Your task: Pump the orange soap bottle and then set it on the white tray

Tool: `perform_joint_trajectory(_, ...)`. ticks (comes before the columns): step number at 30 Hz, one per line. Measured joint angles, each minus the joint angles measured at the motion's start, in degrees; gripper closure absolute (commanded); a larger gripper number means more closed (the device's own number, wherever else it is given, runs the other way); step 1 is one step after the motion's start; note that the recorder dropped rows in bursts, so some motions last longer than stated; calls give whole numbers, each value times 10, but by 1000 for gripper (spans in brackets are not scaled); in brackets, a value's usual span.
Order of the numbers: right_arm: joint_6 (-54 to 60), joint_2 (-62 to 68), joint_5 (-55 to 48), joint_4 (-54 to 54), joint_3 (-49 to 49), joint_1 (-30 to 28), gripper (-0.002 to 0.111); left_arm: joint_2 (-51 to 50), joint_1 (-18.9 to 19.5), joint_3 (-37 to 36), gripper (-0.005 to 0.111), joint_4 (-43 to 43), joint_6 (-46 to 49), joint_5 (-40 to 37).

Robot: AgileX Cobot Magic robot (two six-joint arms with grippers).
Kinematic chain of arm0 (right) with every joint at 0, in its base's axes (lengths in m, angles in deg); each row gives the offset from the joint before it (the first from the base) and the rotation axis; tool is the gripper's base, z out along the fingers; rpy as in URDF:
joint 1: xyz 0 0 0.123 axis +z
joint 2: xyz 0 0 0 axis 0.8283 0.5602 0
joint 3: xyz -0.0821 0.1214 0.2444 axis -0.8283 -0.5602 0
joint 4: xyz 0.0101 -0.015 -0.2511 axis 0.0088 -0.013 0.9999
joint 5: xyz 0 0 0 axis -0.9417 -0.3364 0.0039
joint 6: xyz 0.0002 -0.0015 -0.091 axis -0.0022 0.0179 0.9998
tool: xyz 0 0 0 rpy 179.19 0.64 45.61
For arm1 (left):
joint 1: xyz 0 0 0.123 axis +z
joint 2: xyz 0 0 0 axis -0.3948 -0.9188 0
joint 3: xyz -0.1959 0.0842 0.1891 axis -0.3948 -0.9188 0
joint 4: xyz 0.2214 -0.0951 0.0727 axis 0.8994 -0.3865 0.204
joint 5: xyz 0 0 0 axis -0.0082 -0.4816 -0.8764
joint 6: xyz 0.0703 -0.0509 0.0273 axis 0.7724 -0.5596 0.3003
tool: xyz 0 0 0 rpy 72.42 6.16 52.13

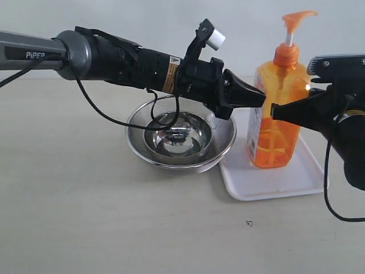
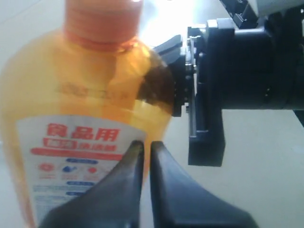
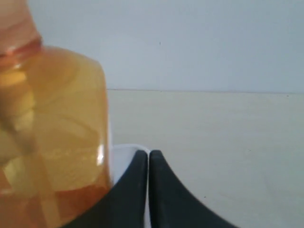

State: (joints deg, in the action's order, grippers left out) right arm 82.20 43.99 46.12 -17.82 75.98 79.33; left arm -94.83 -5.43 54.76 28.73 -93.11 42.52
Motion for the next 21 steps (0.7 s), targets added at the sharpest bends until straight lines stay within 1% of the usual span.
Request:
perform_joint_trajectory(3, 2, -25, 6, 4, -23, 1, 108, 12, -1, -23, 102, -19, 15, 5)
perform_joint_trajectory(8, 2, -60, 9, 4, -51, 4, 108, 40, 19, -71, 102, -38, 29, 4)
perform_joint_trajectory(12, 0, -65, 1, 5, -53, 5, 108, 79, 33, -112, 102, -43, 35, -8)
perform_joint_trajectory(15, 0, -66, -3, 0, -58, 5, 108, 119, 34, -147, 102, -47, 38, -24)
perform_joint_trajectory(19, 13, -66, -1, -43, -84, 5, 108, 206, 34, -253, 102, -85, 77, -44)
perform_joint_trajectory(20, 12, -66, 2, -43, -99, 5, 108, 242, 34, -295, 102, -112, 102, -49)
perform_joint_trajectory(21, 8, -67, 5, -43, -105, 5, 108, 263, 34, -319, 102, -127, 116, -51)
